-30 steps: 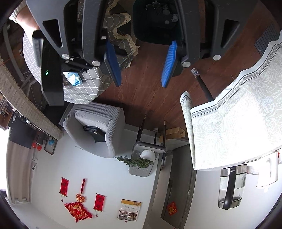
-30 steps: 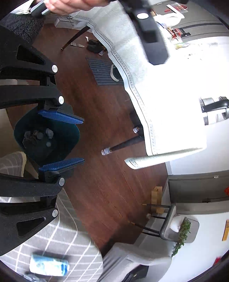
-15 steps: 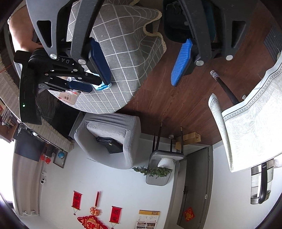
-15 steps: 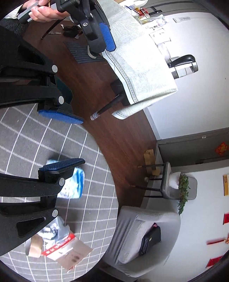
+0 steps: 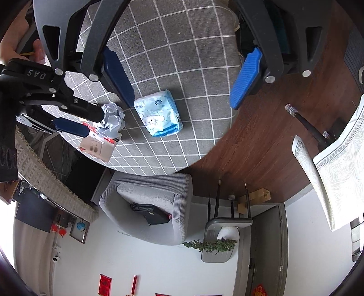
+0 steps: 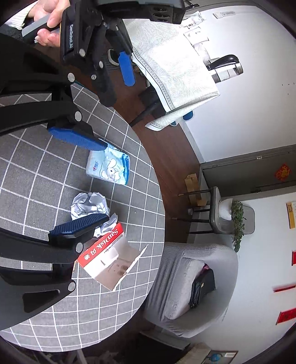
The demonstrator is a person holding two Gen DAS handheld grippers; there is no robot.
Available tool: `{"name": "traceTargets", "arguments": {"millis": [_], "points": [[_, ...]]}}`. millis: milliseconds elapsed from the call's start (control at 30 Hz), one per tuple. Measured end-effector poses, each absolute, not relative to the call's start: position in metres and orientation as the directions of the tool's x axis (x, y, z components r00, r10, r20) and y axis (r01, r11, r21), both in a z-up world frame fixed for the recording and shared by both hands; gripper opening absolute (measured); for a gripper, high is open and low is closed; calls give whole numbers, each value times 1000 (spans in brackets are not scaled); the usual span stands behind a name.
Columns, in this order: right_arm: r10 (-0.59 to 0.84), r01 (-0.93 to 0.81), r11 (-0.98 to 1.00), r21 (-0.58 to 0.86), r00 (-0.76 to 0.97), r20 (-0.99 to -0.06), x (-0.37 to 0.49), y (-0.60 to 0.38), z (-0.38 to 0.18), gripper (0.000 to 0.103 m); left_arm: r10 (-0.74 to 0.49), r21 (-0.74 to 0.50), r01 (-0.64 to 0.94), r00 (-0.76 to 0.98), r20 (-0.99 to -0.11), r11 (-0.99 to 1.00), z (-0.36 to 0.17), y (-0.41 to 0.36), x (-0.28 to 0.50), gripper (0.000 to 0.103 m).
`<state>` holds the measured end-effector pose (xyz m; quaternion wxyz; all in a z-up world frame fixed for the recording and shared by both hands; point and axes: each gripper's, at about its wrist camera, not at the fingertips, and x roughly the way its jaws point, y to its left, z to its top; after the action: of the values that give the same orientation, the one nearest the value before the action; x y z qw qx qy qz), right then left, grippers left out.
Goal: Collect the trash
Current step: 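Grasp the blue-and-white wipes pack with the left tool, then grasp the crumpled white paper with the right tool while the left tool lifts the wipes pack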
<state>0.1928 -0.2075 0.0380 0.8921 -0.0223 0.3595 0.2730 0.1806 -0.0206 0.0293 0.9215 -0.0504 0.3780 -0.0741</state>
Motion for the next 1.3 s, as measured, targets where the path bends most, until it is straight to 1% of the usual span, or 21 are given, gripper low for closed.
{"name": "traceTargets", "arguments": {"millis": [167, 300, 733, 833, 867, 967, 1033, 1100, 1200, 1300], "points": [[502, -546, 821, 168, 548, -669, 191, -222, 33, 58, -182, -149, 107, 672, -718, 983, 16, -37, 196, 88], [499, -560, 814, 156, 535, -682, 188, -233, 30, 65, -182, -138, 118, 656, -732, 983, 10, -50, 209, 88], [463, -558, 820, 129, 514, -723, 193, -246, 17, 65, -138, -115, 76, 568, -811, 990, -21, -68, 254, 88], [452, -558, 821, 118, 511, -732, 194, -244, 14, 65, -126, -106, 68, 565, -816, 992, -25, -67, 261, 87], [449, -557, 822, 115, 512, -732, 194, -245, 13, 65, -122, -100, 69, 564, -817, 993, -25, -68, 262, 86], [451, -553, 825, 118, 517, -728, 196, -242, 15, 65, -125, -97, 79, 569, -813, 992, -24, -69, 264, 79], [447, -548, 829, 114, 525, -725, 197, -241, 15, 66, -120, -85, 87, 577, -808, 993, -23, -69, 263, 71], [446, -547, 830, 113, 527, -724, 198, -240, 15, 66, -123, -87, 90, 583, -803, 992, -22, -69, 263, 66], [449, -545, 830, 119, 526, -722, 200, -238, 13, 66, -152, -124, 89, 589, -794, 988, -21, -63, 261, 61], [451, -549, 828, 115, 529, -719, 202, -234, 13, 66, -168, -153, 77, 597, -785, 985, -18, -53, 257, 59]]}}
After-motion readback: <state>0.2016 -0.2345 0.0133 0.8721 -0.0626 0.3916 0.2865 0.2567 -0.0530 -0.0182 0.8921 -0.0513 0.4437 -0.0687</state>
